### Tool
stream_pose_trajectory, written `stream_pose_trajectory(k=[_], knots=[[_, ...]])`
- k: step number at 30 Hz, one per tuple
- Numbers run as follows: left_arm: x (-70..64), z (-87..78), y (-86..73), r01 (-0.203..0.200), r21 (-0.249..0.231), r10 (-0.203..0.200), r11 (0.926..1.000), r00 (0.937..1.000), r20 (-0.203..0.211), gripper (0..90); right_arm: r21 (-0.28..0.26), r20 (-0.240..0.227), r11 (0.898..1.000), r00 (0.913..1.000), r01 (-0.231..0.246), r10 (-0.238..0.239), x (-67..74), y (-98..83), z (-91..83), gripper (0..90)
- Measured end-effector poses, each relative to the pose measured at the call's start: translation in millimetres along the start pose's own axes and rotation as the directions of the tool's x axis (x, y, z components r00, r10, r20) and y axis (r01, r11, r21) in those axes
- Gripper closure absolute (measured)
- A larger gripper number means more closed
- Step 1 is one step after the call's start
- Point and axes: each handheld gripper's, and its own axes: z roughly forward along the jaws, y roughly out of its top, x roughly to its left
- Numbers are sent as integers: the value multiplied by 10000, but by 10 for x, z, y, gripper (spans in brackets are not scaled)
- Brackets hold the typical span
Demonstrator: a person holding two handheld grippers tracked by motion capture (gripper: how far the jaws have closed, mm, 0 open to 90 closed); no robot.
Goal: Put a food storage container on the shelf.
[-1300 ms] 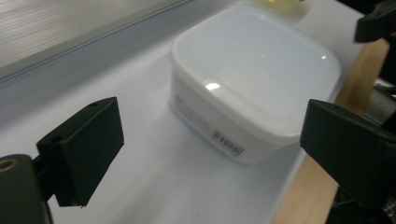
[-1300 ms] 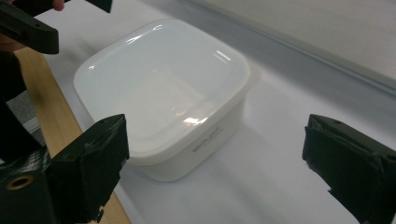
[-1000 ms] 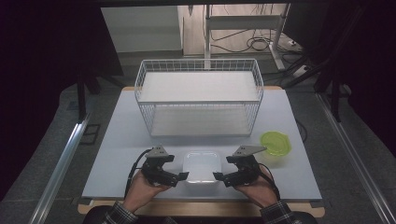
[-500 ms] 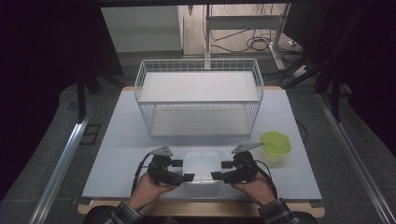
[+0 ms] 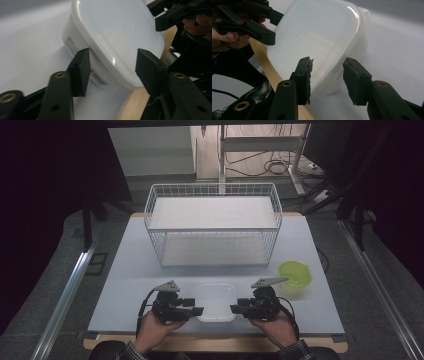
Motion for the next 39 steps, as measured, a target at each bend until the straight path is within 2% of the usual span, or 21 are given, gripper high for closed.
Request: stream_pose_trajectory(k=[3,4,5,7,8,10,15,18,27,39], knots=[[7,-15,-5,101,-68,-101,9999,9999,24,532,-42,37,9999,9999,-148,148,13,-3,-2,599],[-2,-35,-5,102,-220,-103,9997,9999,-58,532,-66,50,9997,9997,-223,223,14,-6,-3,601],[-5,-40,0,100,-235,-103,9997,9999,-100,577,-97,46,9989,9990,-454,455,3,-11,-4,613],[-8,-37,8,197,-251,-201,9995,9997,-145,584,-139,26,9984,9985,-552,552,-3,-13,-4,618],[8,-38,10,511,-277,-513,9983,9987,-68,593,-170,33,9969,9970,-771,771,-9,-11,-4,628],[5,-42,9,591,-313,-594,9978,9982,-76,606,-257,64,9957,9960,-888,890,-2,-13,-7,639],[-14,-61,12,608,-432,-612,9972,9981,-79,665,-450,286,9950,9955,-894,908,6,-10,-31,682],[-2,-56,14,754,-566,-756,9955,9971,-10,684,-672,366,9934,9948,-926,952,-4,-6,-53,707],[15,-50,31,938,-895,-957,9916,9953,-170,778,-943,514,9907,9933,-985,1036,-22,-3,-90,783],[-7,-43,67,699,-1057,-794,9919,9929,-887,785,-1207,897,9914,9941,-501,612,30,16,-75,792]])
